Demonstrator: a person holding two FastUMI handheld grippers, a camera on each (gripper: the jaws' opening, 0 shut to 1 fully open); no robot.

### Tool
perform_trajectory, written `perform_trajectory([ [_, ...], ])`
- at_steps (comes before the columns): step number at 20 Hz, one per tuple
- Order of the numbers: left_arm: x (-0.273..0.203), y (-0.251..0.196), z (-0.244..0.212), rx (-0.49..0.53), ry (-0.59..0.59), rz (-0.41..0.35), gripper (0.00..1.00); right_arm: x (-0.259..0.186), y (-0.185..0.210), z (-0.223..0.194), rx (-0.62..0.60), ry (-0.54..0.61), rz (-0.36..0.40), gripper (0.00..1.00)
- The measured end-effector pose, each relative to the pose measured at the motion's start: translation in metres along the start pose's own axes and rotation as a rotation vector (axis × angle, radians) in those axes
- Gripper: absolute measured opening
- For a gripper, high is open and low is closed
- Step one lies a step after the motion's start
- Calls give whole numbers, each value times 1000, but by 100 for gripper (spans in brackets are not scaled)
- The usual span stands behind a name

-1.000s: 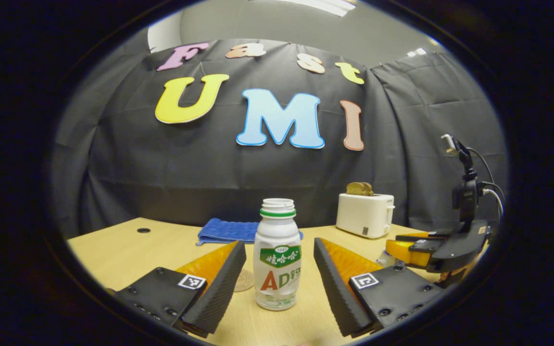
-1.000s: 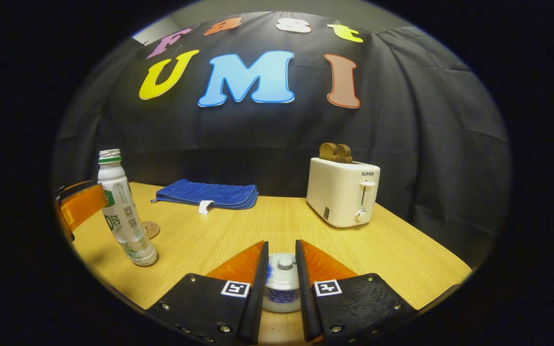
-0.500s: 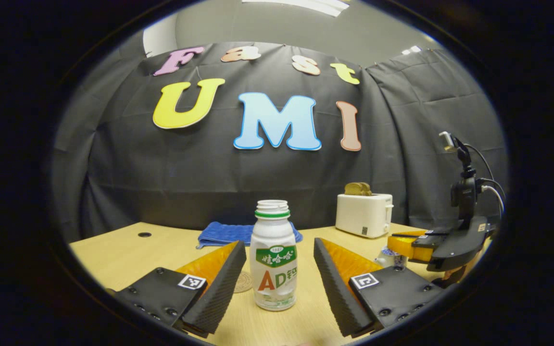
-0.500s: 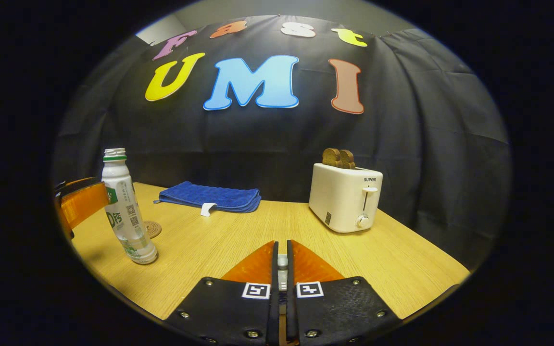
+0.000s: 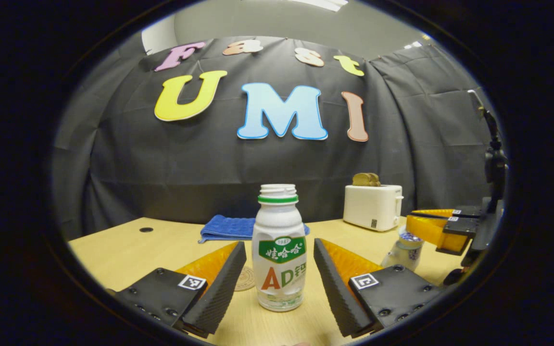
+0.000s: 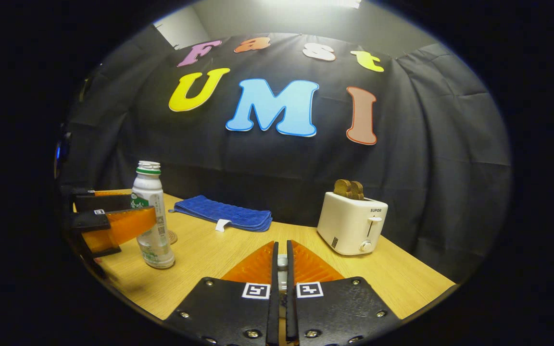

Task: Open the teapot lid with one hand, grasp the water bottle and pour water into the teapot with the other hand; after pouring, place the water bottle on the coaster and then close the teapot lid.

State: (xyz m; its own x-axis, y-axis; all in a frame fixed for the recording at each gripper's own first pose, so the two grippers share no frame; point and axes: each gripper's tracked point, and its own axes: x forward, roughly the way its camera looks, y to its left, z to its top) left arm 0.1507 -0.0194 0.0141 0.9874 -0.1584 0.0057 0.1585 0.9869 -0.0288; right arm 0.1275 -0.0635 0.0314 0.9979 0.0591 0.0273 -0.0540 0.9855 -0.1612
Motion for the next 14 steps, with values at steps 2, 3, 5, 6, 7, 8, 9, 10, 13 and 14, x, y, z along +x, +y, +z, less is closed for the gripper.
perform_trajectory([
  [2, 9, -1, -12, -23, 34, -6, 96, -2, 3, 1, 7, -7, 14, 6],
  [3, 13, 0, -13, -16, 38, 5, 96, -3, 3, 2, 11, -9, 18, 6],
  [5, 23, 3, -6, 13, 22, 16, 95, -4, 4, 2, 12, -9, 25, 6],
  [6, 31, 2, -9, 24, 26, 13, 95, -6, 3, 0, 9, -9, 28, 6],
  [7, 37, -1, -14, 29, 36, -1, 91, -6, 2, 0, 8, -9, 29, 6],
  [8, 36, -2, -12, 42, 38, 3, 92, -7, 2, 1, 10, -10, 32, 6],
  [9, 35, -2, -12, 45, 47, 10, 87, -9, 4, 0, 14, -12, 39, 6],
  [10, 33, -3, -13, 39, 48, 10, 82, -11, 6, 1, 16, -13, 49, 6],
  [13, 31, -14, -10, 43, 55, -20, 78, -23, 6, 10, 24, -28, 61, 6],
  [14, 30, -16, -10, 67, 56, -18, 76, -34, 6, 15, 26, -41, 65, 6],
])
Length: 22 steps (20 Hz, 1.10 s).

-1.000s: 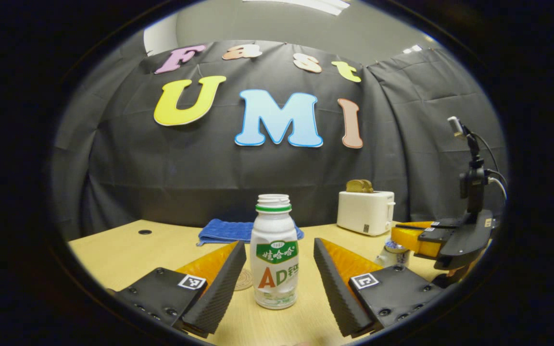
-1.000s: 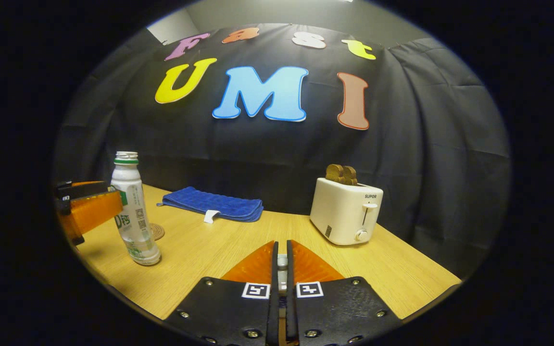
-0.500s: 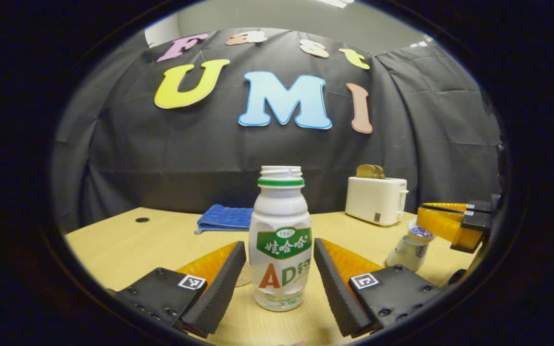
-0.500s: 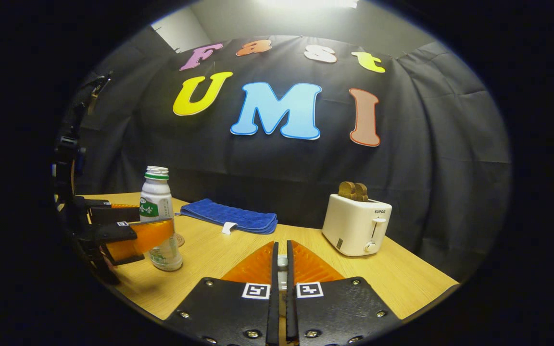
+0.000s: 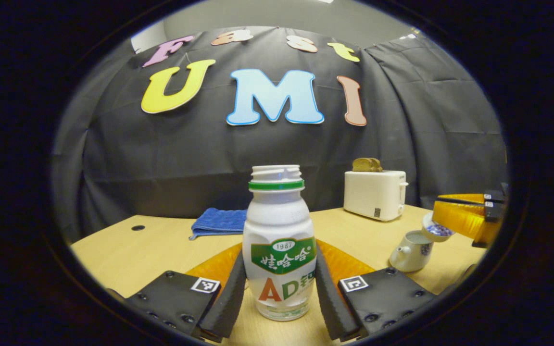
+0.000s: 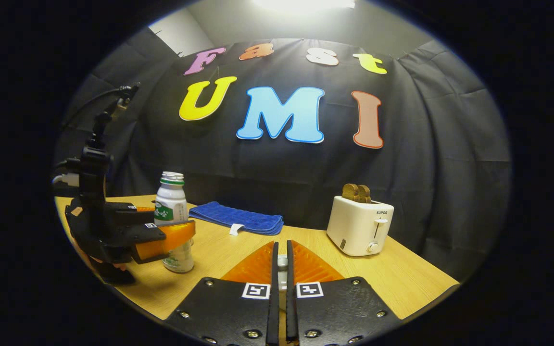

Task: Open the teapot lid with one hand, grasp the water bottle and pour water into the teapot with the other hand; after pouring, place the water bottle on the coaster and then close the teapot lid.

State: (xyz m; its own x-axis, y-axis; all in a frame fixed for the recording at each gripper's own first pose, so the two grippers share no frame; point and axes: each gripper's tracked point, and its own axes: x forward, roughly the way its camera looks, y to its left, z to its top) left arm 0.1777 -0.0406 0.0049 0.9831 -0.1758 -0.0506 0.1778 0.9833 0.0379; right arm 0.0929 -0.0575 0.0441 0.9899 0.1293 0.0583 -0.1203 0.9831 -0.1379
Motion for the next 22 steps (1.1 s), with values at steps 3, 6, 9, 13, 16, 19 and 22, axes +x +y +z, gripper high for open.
perform_trajectory([
  [3, -4, -10, 2, 86, 0, 13, 80, -55, -5, 11, -38, -44, 11, 6],
  [6, -5, -24, 5, 144, -5, 3, 80, -97, -6, 14, 6, -61, 19, 6],
  [9, -1, -34, 6, 250, 3, 16, 80, -122, -4, 2, 57, -27, 28, 6],
  [13, 2, -44, 5, 449, -3, 30, 71, -138, -2, -10, 74, 3, 51, 6],
  [16, 6, -53, 11, 571, -23, 46, 70, -145, -6, -18, 98, 26, 47, 6],
  [19, 10, -67, 12, 708, -26, 32, 70, -158, -12, -26, 109, 29, 33, 6],
  [22, 16, -76, 9, 799, -23, 20, 72, -167, -19, -27, 128, 18, 24, 6],
])
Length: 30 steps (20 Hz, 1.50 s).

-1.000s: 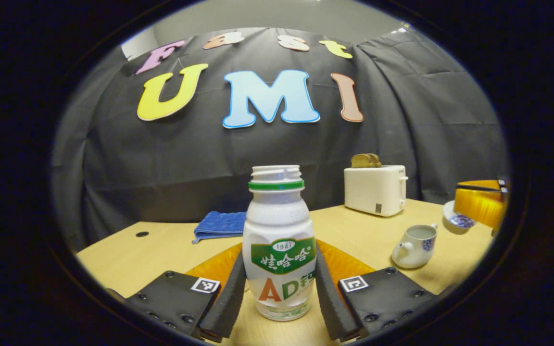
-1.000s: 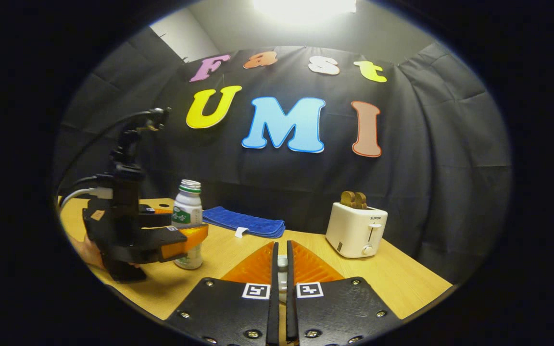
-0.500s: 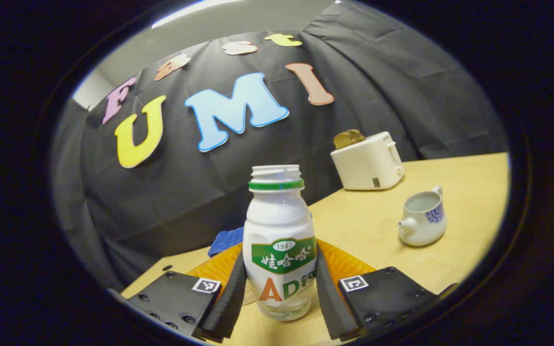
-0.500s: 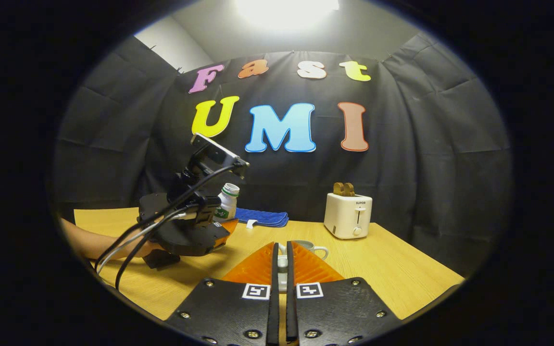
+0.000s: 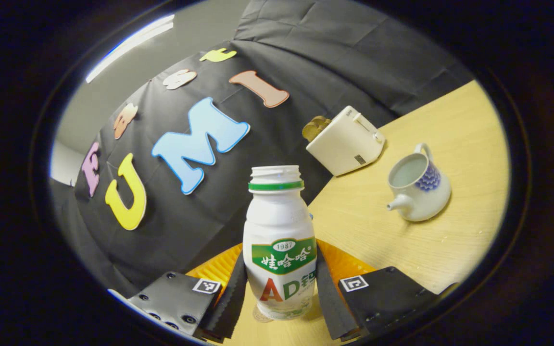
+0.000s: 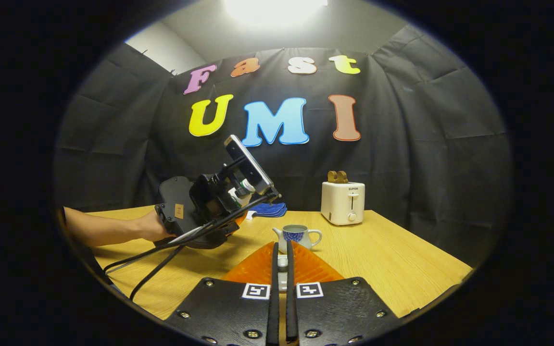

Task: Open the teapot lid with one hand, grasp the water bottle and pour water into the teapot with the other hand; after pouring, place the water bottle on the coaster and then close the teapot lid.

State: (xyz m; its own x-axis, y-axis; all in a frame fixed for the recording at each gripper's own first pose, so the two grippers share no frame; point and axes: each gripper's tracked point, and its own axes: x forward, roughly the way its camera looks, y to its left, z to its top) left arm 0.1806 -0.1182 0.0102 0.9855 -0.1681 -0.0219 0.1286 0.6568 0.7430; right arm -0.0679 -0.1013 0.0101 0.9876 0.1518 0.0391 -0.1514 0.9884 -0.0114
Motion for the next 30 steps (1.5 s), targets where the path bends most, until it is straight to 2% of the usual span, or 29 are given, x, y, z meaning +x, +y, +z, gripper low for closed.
perform_trajectory([
  [5, 8, -9, 5, 179, 12, 5, 80, -7, -22, 3, 43, -15, -30, 6],
  [15, 21, -37, 18, 410, -3, -56, 80, -13, -28, 8, 36, -32, -36, 6],
  [16, 21, -37, 19, 427, -3, -57, 75, -13, -29, 9, 34, -33, -37, 6],
  [18, 19, -41, 20, 444, -3, -68, 75, -13, -32, 9, 30, -33, -41, 6],
  [21, 19, -46, 25, 505, -12, -74, 75, -14, -34, 7, 44, -29, -41, 6],
  [22, 18, -48, 27, 530, -15, -73, 80, -14, -35, 7, 43, -29, -42, 6],
  [23, 17, -50, 29, 545, -18, -74, 75, -15, -36, 7, 43, -30, -43, 6],
  [29, 21, -50, 34, 625, -22, -92, 75, -16, -38, 9, 45, -34, -44, 6],
  [30, 22, -52, 35, 636, -25, -95, 70, -16, -38, 8, 47, -34, -44, 6],
])
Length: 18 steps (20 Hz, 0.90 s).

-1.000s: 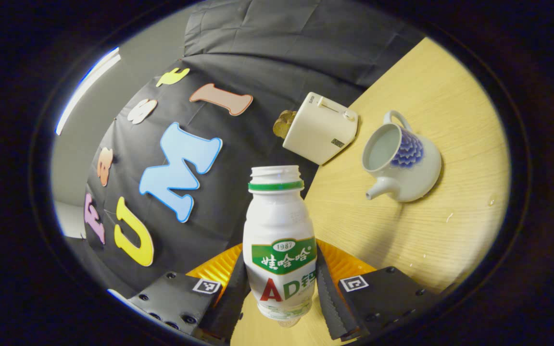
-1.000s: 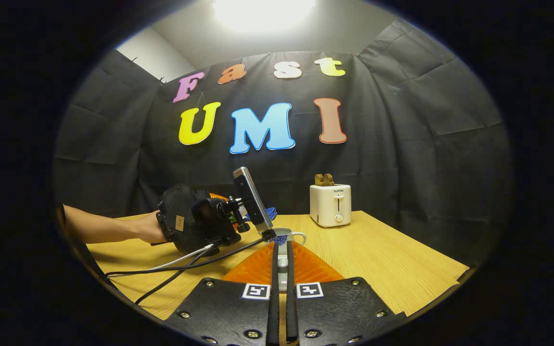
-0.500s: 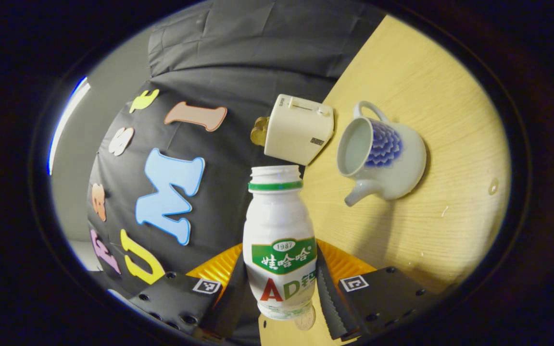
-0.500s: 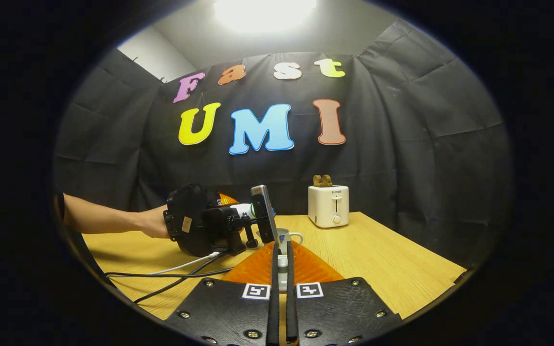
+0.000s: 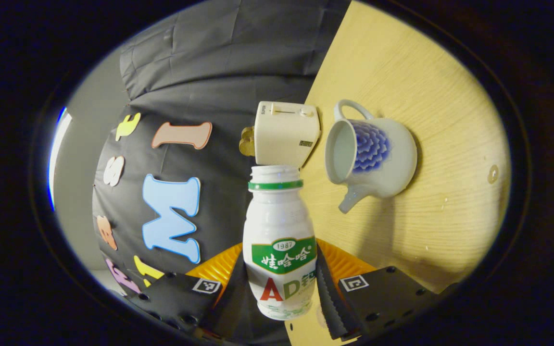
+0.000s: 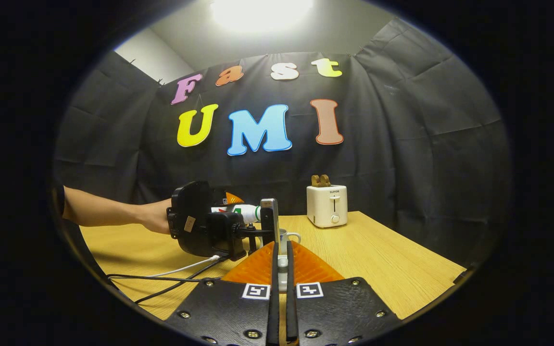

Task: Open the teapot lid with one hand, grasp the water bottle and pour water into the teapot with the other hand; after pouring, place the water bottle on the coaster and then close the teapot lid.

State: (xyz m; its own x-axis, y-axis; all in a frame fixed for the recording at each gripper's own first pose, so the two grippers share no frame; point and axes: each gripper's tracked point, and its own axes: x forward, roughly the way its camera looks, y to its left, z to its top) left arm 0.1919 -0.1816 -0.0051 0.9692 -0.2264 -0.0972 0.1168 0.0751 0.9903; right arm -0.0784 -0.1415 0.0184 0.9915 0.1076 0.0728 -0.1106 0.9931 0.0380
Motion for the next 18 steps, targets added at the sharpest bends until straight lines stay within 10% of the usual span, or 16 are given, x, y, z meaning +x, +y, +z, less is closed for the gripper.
perform_trajectory([
  [18, -1, 1, 1, 197, 20, -14, 80, -3, 2, 6, 5, -12, 8, 6],
])
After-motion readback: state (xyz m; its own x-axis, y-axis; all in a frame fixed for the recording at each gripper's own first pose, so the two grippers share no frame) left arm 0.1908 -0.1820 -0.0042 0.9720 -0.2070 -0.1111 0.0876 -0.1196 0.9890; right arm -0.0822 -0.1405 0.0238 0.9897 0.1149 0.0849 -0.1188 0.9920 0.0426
